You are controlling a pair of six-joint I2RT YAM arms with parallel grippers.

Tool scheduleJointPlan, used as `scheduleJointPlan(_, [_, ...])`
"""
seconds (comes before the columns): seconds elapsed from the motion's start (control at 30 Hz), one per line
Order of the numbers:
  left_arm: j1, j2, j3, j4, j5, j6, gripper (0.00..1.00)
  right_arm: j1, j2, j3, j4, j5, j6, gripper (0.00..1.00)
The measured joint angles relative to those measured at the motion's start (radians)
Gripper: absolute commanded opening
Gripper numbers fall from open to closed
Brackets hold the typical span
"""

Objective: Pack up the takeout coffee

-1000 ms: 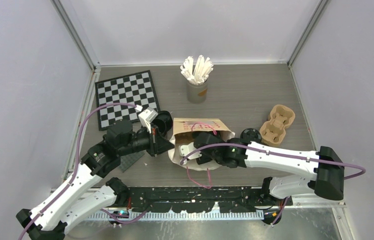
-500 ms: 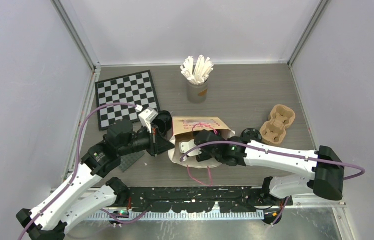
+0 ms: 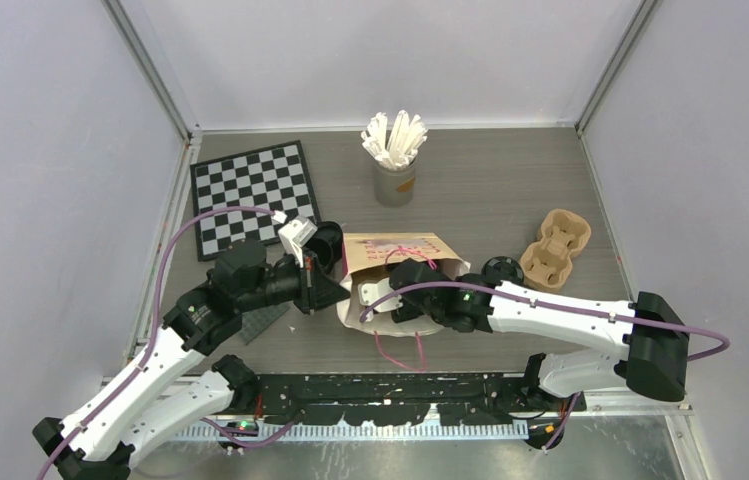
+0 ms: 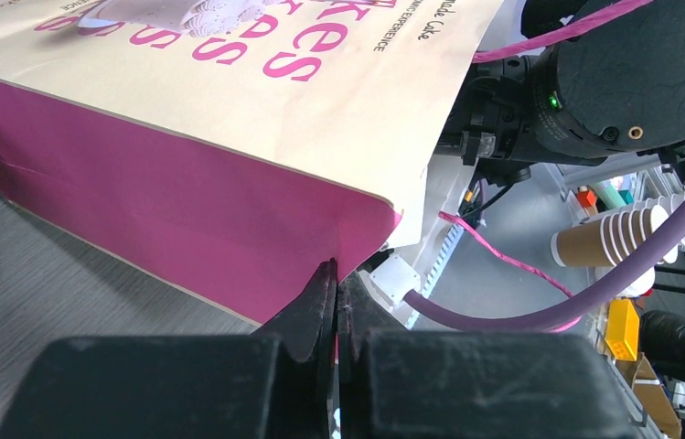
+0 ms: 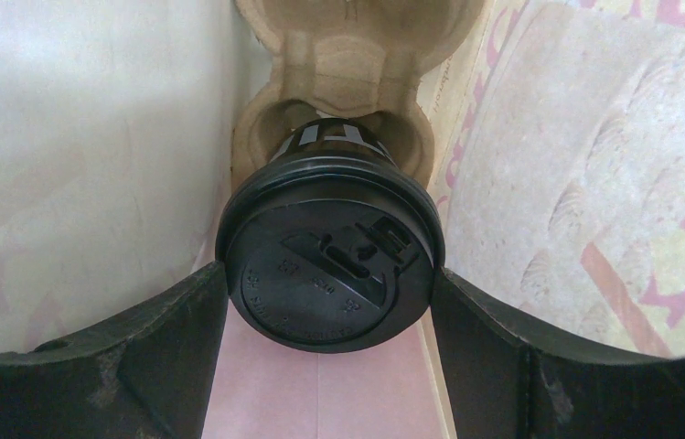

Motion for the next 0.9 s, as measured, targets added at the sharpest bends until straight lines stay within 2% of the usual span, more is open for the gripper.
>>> scheduleJointPlan(0.9, [0.0,-0.005,-0.013,-0.02,0.0,-0.038,0.0,-0.044,0.017,-0.087,0.177,-0.003,-0.007,0.75])
